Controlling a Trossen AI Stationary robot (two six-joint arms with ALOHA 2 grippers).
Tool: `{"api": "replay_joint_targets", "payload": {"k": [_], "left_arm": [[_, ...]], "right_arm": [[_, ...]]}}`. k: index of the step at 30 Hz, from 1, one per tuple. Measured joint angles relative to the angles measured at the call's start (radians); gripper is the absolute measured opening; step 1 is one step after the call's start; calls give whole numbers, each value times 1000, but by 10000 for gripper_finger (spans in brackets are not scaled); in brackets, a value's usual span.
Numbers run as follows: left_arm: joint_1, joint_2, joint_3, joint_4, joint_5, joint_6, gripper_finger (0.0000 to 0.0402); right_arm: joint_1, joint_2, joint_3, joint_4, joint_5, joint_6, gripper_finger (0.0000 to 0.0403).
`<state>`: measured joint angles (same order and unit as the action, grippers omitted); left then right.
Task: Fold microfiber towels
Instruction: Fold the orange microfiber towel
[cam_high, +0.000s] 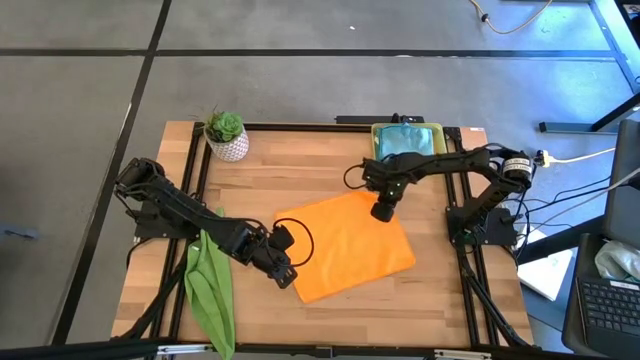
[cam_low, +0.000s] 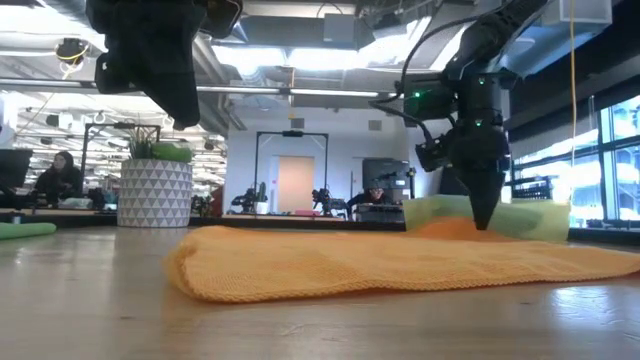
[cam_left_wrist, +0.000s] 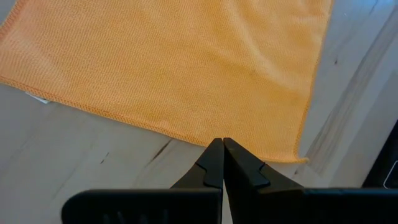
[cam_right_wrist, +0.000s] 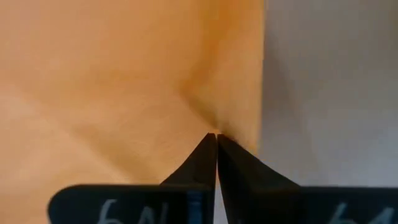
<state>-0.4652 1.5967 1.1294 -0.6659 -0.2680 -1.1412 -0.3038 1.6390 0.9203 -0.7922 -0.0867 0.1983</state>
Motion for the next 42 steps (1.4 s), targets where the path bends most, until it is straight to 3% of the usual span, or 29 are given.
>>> {"api": "replay_joint_targets", "payload": {"k": [6, 13, 18, 25, 30, 34, 42], "left_arm": [[0, 0, 0, 0, 0, 0, 1], [0, 0, 0, -10, 9, 30, 1], [-1, -5, 0, -47, 74, 114, 3], [0, -94, -1, -69, 51, 217, 2], [14, -219, -1, -115, -9, 289, 1], [14, -328, 0, -172, -54, 314, 1], [-23, -448, -1, -180, -133, 363, 1]], "right_arm": [[0, 0, 11, 5, 176, 7, 16], [7, -24, 11, -48, 167, 4, 16], [15, -152, 11, -56, 162, 16, 16], [37, -410, 12, -31, 86, 224, 16], [143, -506, 12, 187, -74, 307, 16], [285, -470, 12, 376, -65, 446, 16], [540, -245, 43, 681, -13, 561, 45]]}}
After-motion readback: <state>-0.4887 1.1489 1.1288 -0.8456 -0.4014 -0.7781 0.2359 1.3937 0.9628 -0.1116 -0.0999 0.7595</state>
